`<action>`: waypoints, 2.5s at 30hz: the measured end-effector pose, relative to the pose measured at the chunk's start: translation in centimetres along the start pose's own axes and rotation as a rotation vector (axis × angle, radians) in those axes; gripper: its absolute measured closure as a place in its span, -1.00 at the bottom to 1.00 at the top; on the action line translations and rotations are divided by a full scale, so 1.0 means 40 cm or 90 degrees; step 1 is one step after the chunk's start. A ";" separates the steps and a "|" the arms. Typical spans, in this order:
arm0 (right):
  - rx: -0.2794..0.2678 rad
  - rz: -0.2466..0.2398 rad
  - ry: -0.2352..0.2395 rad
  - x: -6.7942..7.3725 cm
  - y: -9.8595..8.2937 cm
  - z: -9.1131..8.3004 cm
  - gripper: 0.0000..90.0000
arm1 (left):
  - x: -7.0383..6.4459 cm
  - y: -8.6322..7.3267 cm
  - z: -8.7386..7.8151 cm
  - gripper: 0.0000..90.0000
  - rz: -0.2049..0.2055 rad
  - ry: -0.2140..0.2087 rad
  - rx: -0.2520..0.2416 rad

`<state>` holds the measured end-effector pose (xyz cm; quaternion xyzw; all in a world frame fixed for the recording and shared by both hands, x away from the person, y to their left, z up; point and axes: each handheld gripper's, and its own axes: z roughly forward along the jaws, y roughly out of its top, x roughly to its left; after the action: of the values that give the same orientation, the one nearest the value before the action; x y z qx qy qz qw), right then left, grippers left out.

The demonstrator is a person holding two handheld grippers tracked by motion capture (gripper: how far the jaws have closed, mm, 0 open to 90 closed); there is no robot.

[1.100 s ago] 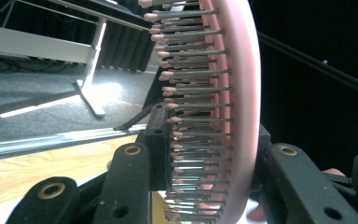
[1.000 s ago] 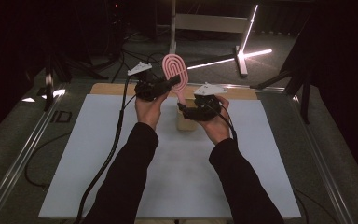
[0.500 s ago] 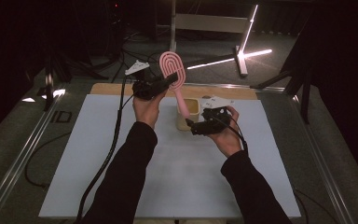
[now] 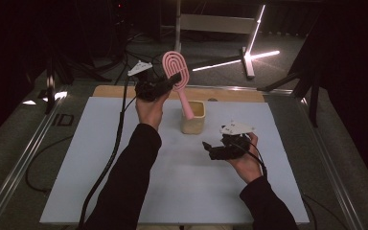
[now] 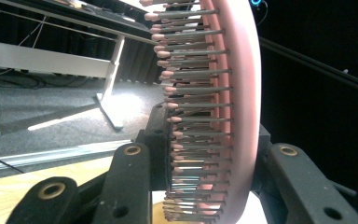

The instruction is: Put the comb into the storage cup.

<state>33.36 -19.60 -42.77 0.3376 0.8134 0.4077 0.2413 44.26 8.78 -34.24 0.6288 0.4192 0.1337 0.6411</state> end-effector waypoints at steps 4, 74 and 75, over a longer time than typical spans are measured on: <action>-0.020 -0.014 -0.016 0.007 -0.034 -0.030 -0.79 | 0.000 0.004 -0.004 0.45 0.009 0.007 -0.008; -0.093 0.113 0.011 0.016 -0.203 -0.116 -0.76 | 0.000 -0.029 0.039 0.45 0.064 0.062 -0.052; -0.093 0.113 0.011 0.016 -0.203 -0.116 -0.76 | 0.000 -0.029 0.039 0.45 0.064 0.062 -0.052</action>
<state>26.98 -25.01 -47.01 0.3862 0.7503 0.4888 0.2213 44.94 7.50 -35.52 0.6150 0.4121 0.2131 0.6376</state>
